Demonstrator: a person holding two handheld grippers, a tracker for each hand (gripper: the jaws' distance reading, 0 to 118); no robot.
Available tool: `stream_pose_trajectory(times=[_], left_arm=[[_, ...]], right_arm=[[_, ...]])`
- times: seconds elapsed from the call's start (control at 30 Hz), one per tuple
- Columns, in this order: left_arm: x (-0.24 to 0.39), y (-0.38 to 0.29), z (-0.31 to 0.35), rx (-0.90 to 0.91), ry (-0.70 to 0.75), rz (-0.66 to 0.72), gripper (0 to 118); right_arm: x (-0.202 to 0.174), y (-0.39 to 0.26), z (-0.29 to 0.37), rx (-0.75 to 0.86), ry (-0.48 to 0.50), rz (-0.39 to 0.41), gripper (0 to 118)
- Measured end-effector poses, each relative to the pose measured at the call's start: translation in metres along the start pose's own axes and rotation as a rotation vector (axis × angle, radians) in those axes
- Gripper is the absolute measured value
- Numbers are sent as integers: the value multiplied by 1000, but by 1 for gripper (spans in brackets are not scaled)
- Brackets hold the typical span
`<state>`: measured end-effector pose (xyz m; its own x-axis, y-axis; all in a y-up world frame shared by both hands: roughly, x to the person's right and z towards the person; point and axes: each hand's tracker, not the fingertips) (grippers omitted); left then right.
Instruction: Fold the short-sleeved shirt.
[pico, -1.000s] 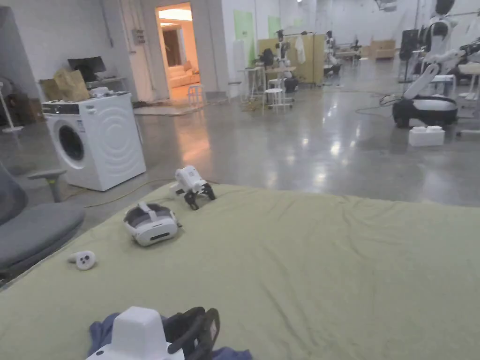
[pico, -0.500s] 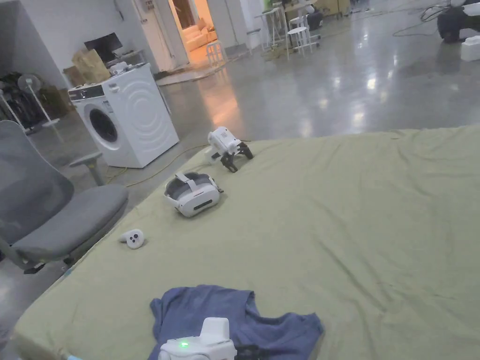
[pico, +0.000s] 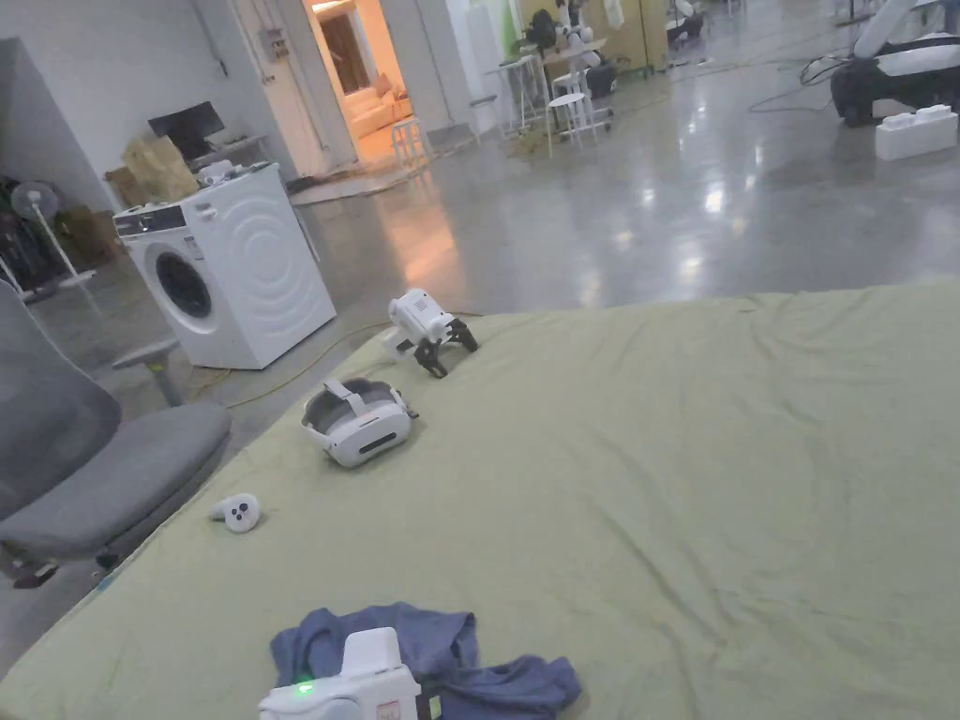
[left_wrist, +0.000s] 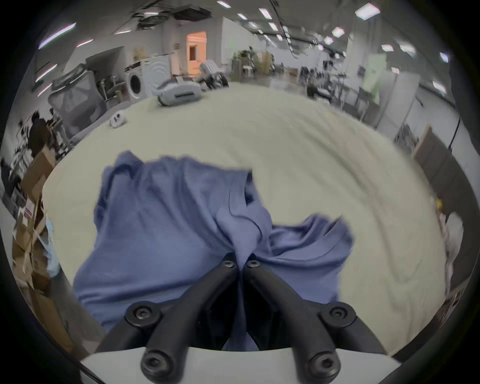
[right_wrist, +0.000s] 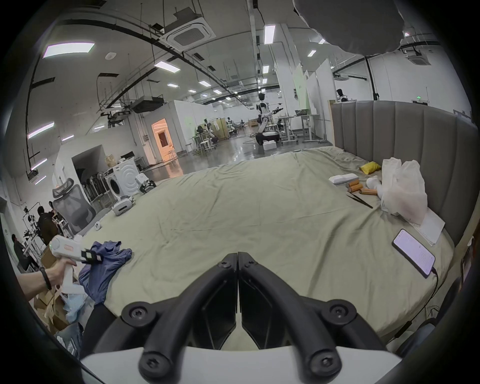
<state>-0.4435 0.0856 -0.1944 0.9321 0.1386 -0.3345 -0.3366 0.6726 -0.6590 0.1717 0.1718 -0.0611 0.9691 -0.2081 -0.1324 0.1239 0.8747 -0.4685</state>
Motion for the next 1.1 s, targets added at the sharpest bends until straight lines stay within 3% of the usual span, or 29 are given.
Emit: stream_pose_trajectory(times=[0.13,0.3,0.37,0.63,0.83,0.93,1.03,1.1], left_arm=[[36,56,41,153,-118,23,0],[183,81,48,226,-316,-248,0],[249,70,41,193,-450,-290,0],[481,-97,48,-20,-879,-658,0],[552,-224,89,-211,-1090,-720,0],[562,-254,94,-208,-1073,-750,16],[533,-234,99,-207,-1106,-614,95],[496,-195,118,-62,-1071,-555,98]], right_arm=[[19,-1,11,27,-19,-62,0],[32,-2,35,82,-91,-79,0],[43,-4,48,97,-108,-103,0],[73,-12,100,108,-250,-115,0],[88,-23,121,102,-311,-138,0],[86,-26,119,91,-312,-134,0],[80,-26,115,96,-288,-90,0],[73,-20,112,119,-255,-63,0]])
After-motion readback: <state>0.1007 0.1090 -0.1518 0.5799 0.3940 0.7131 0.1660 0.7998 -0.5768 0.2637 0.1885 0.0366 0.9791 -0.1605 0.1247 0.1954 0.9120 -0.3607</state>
